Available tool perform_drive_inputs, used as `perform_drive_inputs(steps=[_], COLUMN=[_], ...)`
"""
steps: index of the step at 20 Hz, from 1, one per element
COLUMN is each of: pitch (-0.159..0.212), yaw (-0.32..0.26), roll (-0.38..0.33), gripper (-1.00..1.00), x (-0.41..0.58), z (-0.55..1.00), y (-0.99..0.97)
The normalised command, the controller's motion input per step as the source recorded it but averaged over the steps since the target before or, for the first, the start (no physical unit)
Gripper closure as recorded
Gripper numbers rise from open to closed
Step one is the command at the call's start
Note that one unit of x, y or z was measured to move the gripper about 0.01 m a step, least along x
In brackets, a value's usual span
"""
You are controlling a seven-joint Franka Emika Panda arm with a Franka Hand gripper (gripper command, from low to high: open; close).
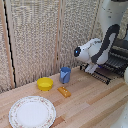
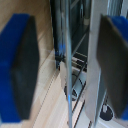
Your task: Position your gripper near the tray handle while precisely lining it up. Firmly yet gently grip the handle, ensuring a strong hold. Slide the tray into the oven in a steady manner until it's entirely inside. Relinquish the handle as it sits within the oven and extract your gripper with care.
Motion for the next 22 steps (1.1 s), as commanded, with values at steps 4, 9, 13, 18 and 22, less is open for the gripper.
perform_drive_inputs(steps=[4,9,13,18,22], pitch=[0.108,0.112,0.017,-0.002,-0.057], yaw=[0.193,0.217,0.167,0.107,0.092], roll=[-0.07,-0.032,-0.051,-0.042,-0.019], gripper=[1.0,1.0,1.0,1.0,1.0], x=[-0.197,-0.261,-0.364,-0.319,-0.372], z=[0.0,0.02,0.28,0.56,0.75], y=[-0.28,-0.24,-0.39,-0.51,-0.56])
